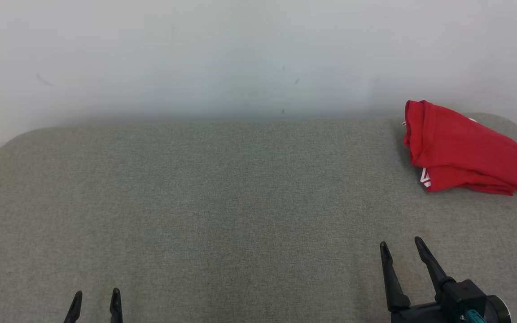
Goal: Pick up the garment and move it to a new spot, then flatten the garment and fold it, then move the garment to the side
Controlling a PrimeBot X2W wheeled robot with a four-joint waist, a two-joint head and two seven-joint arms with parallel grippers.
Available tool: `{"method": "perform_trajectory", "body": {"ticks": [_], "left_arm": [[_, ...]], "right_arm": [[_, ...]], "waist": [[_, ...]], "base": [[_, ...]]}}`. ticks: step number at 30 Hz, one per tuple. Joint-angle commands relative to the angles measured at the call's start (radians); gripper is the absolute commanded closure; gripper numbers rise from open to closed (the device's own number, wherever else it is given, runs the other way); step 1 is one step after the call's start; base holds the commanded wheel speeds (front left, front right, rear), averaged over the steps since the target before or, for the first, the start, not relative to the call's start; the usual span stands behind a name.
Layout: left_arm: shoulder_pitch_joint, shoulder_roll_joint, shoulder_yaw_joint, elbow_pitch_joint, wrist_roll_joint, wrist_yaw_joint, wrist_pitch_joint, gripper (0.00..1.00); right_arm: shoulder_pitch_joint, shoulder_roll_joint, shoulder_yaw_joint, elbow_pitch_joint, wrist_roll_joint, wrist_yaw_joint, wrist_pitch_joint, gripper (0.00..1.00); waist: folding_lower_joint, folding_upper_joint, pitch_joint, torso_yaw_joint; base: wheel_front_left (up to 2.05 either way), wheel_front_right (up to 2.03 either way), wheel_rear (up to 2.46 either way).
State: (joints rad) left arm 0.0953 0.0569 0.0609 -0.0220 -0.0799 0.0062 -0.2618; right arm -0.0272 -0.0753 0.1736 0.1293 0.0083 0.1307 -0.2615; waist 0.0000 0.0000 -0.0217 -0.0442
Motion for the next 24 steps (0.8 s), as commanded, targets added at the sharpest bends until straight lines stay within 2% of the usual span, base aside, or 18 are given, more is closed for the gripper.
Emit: {"method": "perform_trajectory", "body": {"ticks": [1,12,13,17,24], "left_arm": [[0.007,0.004,0.004,-0.002,-0.001,0.003,-0.004,0.0],[0.005,0.001,0.009,-0.015,-0.009,0.004,-0.004,0.0],[0.002,-0.002,0.004,-0.007,-0.005,0.004,0.0,1.0],[0.003,-0.007,0.002,0.03,-0.021,0.002,0.011,1.0],[-0.015,-0.007,0.01,0.051,-0.169,-0.011,0.048,1.0]], "right_arm": [[0.001,0.001,-0.001,0.003,-0.007,0.0,-0.005,0.0],[-0.002,0.002,-0.003,0.006,-0.009,0.0,-0.005,0.0],[0.001,0.001,-0.001,0.011,0.0,0.0,0.001,1.0],[0.021,0.002,0.0,0.035,0.017,0.0,0.007,1.0],[0.013,-0.007,-0.016,0.039,0.184,0.0,0.036,1.0]], "waist": [[0.0,0.0,0.001,-0.002],[0.0,0.0,0.002,-0.009],[0.0,0.0,0.002,-0.009],[0.0,0.0,0.002,-0.009],[0.0,0.0,0.003,-0.006]], "base": [[0.0,0.0,0.0],[0.0,0.0,0.0],[0.0,0.0,0.0],[0.0,0.0,0.0],[0.0,0.0,0.0]]}}
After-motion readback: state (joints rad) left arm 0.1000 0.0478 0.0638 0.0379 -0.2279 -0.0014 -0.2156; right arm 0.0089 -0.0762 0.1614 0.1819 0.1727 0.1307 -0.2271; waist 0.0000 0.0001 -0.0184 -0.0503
